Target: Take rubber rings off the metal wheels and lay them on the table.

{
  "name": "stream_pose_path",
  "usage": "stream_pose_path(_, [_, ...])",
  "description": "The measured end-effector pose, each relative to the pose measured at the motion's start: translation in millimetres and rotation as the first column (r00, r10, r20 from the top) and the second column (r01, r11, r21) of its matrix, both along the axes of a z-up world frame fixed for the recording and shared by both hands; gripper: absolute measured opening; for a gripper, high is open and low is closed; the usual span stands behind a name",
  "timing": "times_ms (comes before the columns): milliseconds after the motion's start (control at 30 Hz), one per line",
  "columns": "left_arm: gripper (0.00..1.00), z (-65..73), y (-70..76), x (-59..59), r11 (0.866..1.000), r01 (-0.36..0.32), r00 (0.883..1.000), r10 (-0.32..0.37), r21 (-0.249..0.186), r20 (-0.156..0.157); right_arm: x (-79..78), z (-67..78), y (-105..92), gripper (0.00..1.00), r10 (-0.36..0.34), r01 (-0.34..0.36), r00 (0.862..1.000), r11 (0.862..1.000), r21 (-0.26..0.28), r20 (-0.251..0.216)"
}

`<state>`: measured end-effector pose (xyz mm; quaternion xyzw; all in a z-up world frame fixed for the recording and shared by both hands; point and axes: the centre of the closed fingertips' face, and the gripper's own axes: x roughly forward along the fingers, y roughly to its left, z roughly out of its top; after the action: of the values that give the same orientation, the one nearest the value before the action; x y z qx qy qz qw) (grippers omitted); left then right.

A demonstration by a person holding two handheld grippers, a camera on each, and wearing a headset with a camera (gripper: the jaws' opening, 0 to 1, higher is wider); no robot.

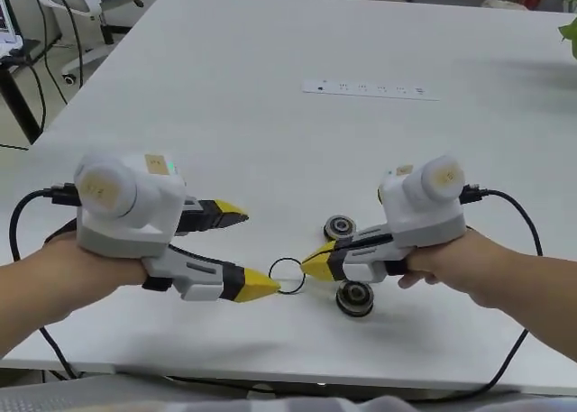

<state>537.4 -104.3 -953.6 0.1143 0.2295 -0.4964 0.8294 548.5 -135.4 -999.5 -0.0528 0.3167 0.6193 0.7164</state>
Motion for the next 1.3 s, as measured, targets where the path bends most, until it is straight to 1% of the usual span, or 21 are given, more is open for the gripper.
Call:
stream_pose_path(167, [0.65, -1.0, 0.6, 0.8, 1.000, -0.002, 1.000, 0.002, 0.003, -0.003, 1.2, -1.0, -1.2, 0.04, -0.007, 0.007, 1.000, 1.000, -0.004, 0.006])
stream_pose_path(267, [0.65, -1.7, 0.7, 1.0, 1.000, -0.002, 1.000, 0.002, 0.005, -0.005, 2.0, -2.8, -3.1, 0.09, -0.008, 0.008, 1.000, 1.000, -0.013, 0.012])
stream_pose_path(333, [0.65, -1.8, 0.3, 1.2, 1.000, 0.000, 1.000, 0.000, 0.007, -0.007, 3.1, -2.6, -5.0, 0.10, -0.011, 0.011, 1.000, 1.000, -0.012, 0.014])
stream_pose_path(433, [0.65, -0.6, -1.4, 1.6, 1.000, 0.002, 1.000, -0.002, 0.002, -0.008, 5.2, 3.1, -7.2, 0.12, -0.022, 0.022, 1.000, 1.000, 0.002, 0.020])
stream_pose_path(567, [0.65, 0.8, -6.0, 2.5, 1.000, 0.010, 1.000, -0.010, 0.003, -0.007, 8.3, 7.1, -11.5, 0.16, -0.034, 0.034, 0.999, 0.999, 0.012, 0.024])
stream_pose_path(667, [0.65, 2.4, -10.2, 2.9, 1.000, 0.018, 1.000, -0.018, 0.000, -0.006, 10.1, 11.1, -15.2, 0.16, -0.046, 0.046, 0.998, 0.999, 0.022, 0.029])
stream_pose_path(833, [0.64, 4.0, -15.9, 4.5, 1.000, 0.028, 1.000, -0.028, 0.001, -0.004, 9.4, 22.3, -20.3, 0.18, -0.067, 0.065, 0.997, 0.997, 0.047, 0.039])
stream_pose_path(967, [0.64, 4.6, -20.8, 6.1, 1.000, 0.031, 0.999, -0.031, -0.003, -0.006, 11.1, 25.5, -25.9, 0.19, -0.076, 0.073, 0.996, 0.996, 0.060, 0.044])
stream_pose_path(1100, [0.64, 6.0, -27.9, 5.7, 0.999, 0.044, 0.999, -0.044, -0.004, -0.006, 10.6, 32.9, -32.0, 0.20, -0.086, 0.082, 0.995, 0.994, 0.078, 0.051])
stream_pose_path(1300, [0.64, 6.8, -37.1, 7.8, 0.998, 0.058, 0.998, -0.058, -0.006, -0.005, 10.0, 39.7, -42.4, 0.21, -0.106, 0.100, 0.993, 0.990, 0.096, 0.054])
